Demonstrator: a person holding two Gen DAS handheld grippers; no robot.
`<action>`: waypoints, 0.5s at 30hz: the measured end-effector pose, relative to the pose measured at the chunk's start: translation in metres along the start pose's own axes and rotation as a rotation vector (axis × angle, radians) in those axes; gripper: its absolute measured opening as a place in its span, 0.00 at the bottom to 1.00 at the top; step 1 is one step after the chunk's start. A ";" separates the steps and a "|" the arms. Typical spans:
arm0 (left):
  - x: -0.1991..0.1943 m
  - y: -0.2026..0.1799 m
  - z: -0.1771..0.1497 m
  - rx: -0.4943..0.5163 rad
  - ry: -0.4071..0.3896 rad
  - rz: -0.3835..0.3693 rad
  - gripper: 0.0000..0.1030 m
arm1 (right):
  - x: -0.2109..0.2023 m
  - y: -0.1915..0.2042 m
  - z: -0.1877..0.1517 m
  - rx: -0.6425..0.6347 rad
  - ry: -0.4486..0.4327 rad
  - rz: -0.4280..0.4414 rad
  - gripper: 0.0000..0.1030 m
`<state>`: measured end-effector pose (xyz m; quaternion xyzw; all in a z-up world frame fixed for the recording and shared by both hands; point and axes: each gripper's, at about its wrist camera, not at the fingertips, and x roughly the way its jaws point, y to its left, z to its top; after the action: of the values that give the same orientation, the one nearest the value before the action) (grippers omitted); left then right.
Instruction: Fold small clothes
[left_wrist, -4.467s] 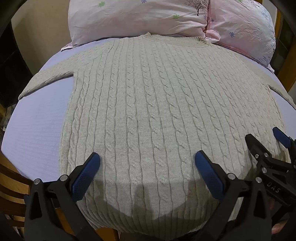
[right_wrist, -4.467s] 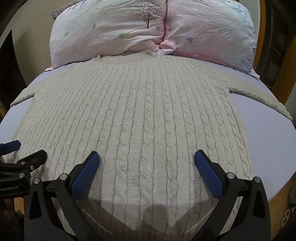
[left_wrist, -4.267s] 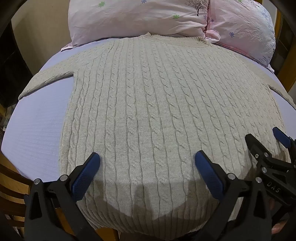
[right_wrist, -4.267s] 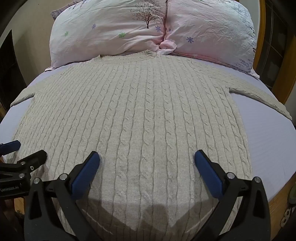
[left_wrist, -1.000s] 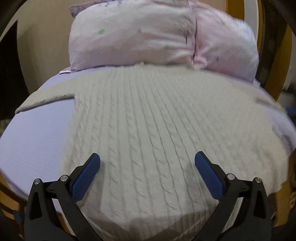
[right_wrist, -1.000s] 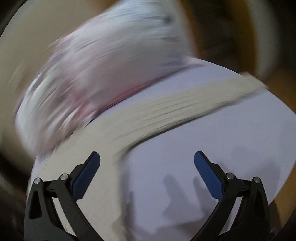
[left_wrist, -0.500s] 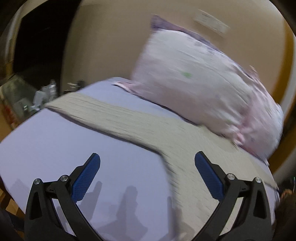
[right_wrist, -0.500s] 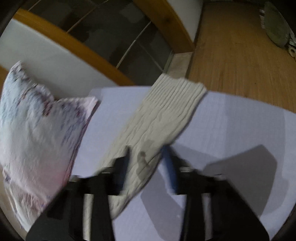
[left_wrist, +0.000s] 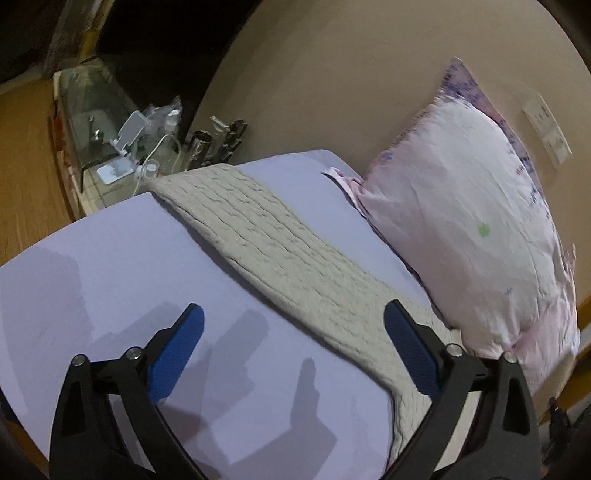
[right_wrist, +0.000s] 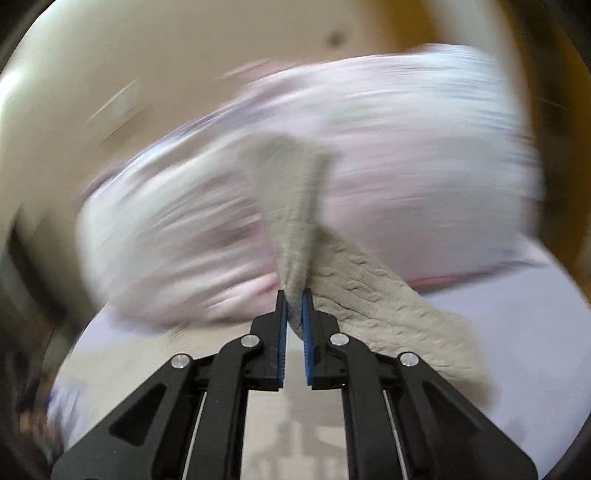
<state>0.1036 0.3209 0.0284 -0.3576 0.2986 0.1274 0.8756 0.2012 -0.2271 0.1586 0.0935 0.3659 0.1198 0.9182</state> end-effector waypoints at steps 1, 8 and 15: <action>0.000 0.004 0.000 -0.015 -0.001 0.000 0.91 | 0.016 0.024 -0.008 -0.041 0.057 0.051 0.09; 0.020 0.032 0.020 -0.160 0.006 0.018 0.73 | 0.065 0.099 -0.063 -0.147 0.308 0.235 0.74; 0.037 0.059 0.050 -0.287 0.001 -0.010 0.52 | 0.011 0.024 -0.057 0.035 0.200 0.170 0.88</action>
<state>0.1286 0.3987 0.0014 -0.4807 0.2758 0.1644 0.8160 0.1655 -0.1964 0.1168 0.1279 0.4483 0.1996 0.8619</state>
